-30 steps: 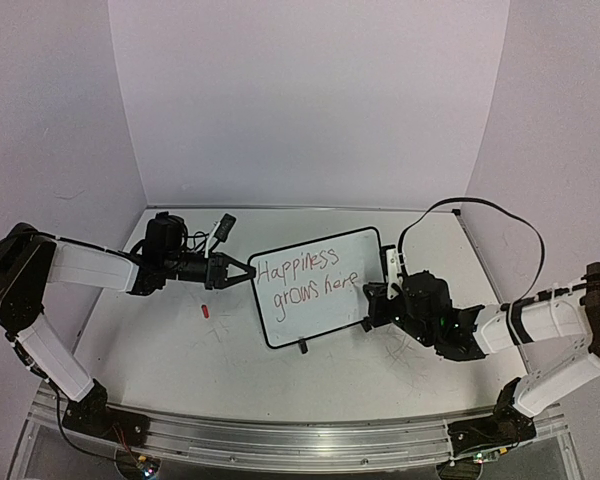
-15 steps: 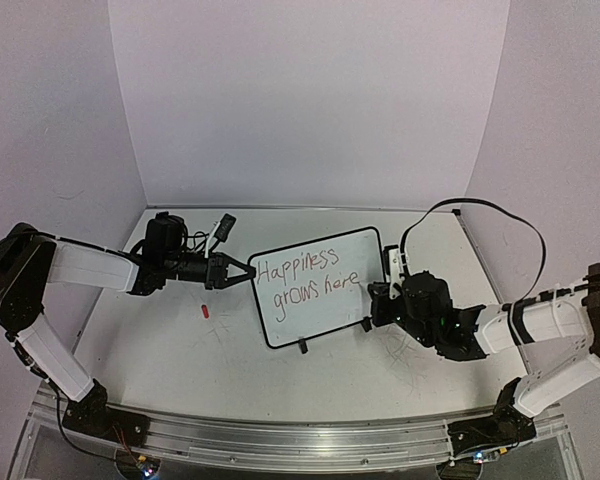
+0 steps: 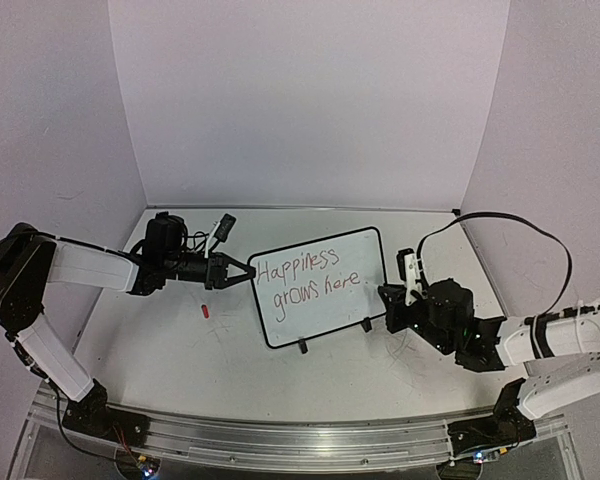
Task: Write a sentence on the whiteboard
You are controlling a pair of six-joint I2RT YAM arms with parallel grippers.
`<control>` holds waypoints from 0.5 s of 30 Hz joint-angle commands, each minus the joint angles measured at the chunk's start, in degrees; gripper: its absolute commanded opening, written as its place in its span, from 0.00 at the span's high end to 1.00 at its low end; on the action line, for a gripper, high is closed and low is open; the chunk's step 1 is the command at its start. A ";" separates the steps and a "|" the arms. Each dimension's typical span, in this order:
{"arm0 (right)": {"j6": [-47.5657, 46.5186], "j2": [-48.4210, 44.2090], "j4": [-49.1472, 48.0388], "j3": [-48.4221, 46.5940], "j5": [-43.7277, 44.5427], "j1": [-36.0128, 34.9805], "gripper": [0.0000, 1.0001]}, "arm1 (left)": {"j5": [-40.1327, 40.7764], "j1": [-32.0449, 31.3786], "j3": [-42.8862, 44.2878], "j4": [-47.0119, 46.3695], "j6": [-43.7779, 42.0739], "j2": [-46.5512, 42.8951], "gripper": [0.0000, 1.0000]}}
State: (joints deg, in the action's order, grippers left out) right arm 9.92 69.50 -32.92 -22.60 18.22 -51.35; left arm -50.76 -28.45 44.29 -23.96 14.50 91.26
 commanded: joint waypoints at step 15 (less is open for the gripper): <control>0.82 3.99 -0.60 -3.02 0.70 0.29 1.00 | 0.86 -0.38 1.35 2.60 -2.06 0.46 1.00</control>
State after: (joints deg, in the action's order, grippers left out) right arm 9.22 72.37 -32.95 -23.88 16.99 -51.35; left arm -50.74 -28.45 44.29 -23.94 14.51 91.26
